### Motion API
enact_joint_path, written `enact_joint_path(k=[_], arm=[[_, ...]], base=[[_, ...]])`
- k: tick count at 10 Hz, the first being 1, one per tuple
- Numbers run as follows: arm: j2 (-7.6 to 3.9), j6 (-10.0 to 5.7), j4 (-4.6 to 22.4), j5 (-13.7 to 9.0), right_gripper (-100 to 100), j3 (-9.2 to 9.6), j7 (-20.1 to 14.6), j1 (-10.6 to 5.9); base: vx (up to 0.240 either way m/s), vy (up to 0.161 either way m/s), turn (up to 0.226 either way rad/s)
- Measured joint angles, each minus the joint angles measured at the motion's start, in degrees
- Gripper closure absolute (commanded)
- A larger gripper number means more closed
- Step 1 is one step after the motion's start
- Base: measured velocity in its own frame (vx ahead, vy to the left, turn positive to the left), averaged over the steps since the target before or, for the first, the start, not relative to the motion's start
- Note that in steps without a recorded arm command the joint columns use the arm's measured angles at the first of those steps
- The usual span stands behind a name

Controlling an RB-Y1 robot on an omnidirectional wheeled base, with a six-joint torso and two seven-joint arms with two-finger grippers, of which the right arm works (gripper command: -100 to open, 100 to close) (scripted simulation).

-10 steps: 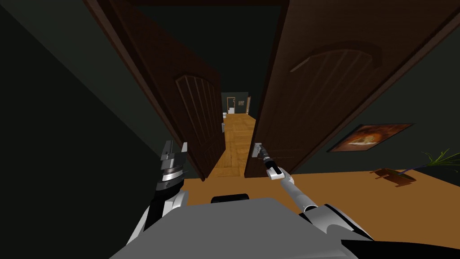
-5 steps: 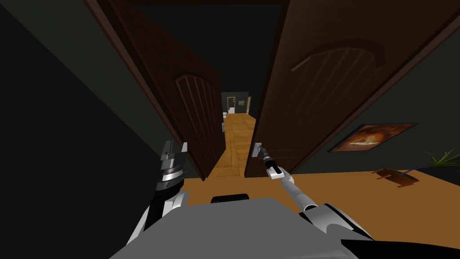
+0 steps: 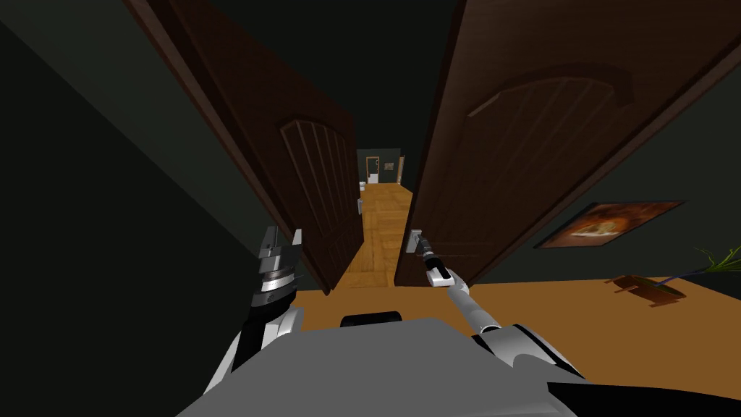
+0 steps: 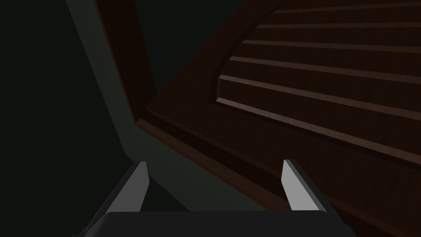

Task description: Push the door open

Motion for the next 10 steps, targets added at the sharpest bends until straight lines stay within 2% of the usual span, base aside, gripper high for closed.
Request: enact_joint_path(k=[1,2,4,5,7,8,10], arm=[[0.49,0.45,-0.8,-0.1,100,-0.93,0.9,0.01],[1.22,0.25,0.1,-0.1,100,-1.65,1.9,-0.88],[1.83,-0.19,1.1,-0.2,100,-2.85,3.0,-1.84],[2.78,0.18,0.4,-0.3,100,-3.96,4.2,-1.61],[3.98,-0.52,3.0,-0.4,100,-5.39,6.0,-3.53],[4.65,-0.46,3.1,-0.4,100,-6.36,7.0,-3.7],[5.1,-0.28,3.5,-0.6,100,-7.77,8.3,-4.41]], base=[[0.106,-0.027,0.008],[0.103,-0.013,0.021],[0.097,-0.013,0.002],[0.087,-0.019,-0.008],[0.09,-0.009,-0.001],[0.095,-0.017,-0.008],[0.06,-0.012,-0.019]])
